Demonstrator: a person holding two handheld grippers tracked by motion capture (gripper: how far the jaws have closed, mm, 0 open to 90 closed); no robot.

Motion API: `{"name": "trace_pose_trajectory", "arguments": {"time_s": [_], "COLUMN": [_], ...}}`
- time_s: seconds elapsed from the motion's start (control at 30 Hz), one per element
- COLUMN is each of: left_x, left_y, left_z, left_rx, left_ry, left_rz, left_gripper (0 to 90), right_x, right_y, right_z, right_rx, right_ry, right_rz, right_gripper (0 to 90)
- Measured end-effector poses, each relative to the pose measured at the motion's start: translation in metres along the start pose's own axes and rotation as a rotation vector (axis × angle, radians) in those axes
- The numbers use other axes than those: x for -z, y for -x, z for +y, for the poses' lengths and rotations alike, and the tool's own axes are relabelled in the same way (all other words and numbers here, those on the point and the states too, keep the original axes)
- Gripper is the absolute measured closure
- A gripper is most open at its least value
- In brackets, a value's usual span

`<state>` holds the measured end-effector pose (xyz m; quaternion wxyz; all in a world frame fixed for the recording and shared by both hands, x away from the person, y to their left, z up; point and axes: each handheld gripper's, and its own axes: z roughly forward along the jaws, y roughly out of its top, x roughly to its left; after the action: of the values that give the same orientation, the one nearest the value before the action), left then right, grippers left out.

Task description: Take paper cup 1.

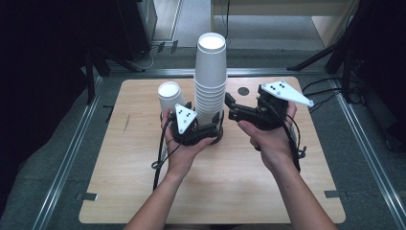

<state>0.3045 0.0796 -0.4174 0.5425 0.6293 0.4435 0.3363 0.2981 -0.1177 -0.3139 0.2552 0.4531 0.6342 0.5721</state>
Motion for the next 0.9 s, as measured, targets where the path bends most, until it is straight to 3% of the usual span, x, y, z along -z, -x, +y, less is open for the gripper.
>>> {"name": "trace_pose_trajectory", "arguments": {"time_s": [0.27,0.53,0.8,0.9], "left_x": [-0.018,-0.028,-0.032,-0.033], "left_y": [0.002,0.0,0.003,0.003], "left_z": [-0.002,-0.003,-0.003,-0.004], "left_rx": [-0.018,-0.001,0.012,0.01], "left_ry": [0.025,0.038,0.047,0.048], "left_rz": [0.066,0.069,0.078,0.082], "left_gripper": [6.8,6.9,6.9,6.8], "right_x": [-0.03,-0.048,-0.059,-0.062], "right_y": [-0.013,-0.018,-0.019,-0.018], "right_z": [0.017,0.021,0.024,0.025], "right_rx": [0.013,0.02,0.072,0.058], "right_ry": [0.019,0.024,0.008,0.004], "right_rz": [0.01,0.07,0.092,0.1], "right_gripper": [4.1,5.5,6.1,6.1]}}
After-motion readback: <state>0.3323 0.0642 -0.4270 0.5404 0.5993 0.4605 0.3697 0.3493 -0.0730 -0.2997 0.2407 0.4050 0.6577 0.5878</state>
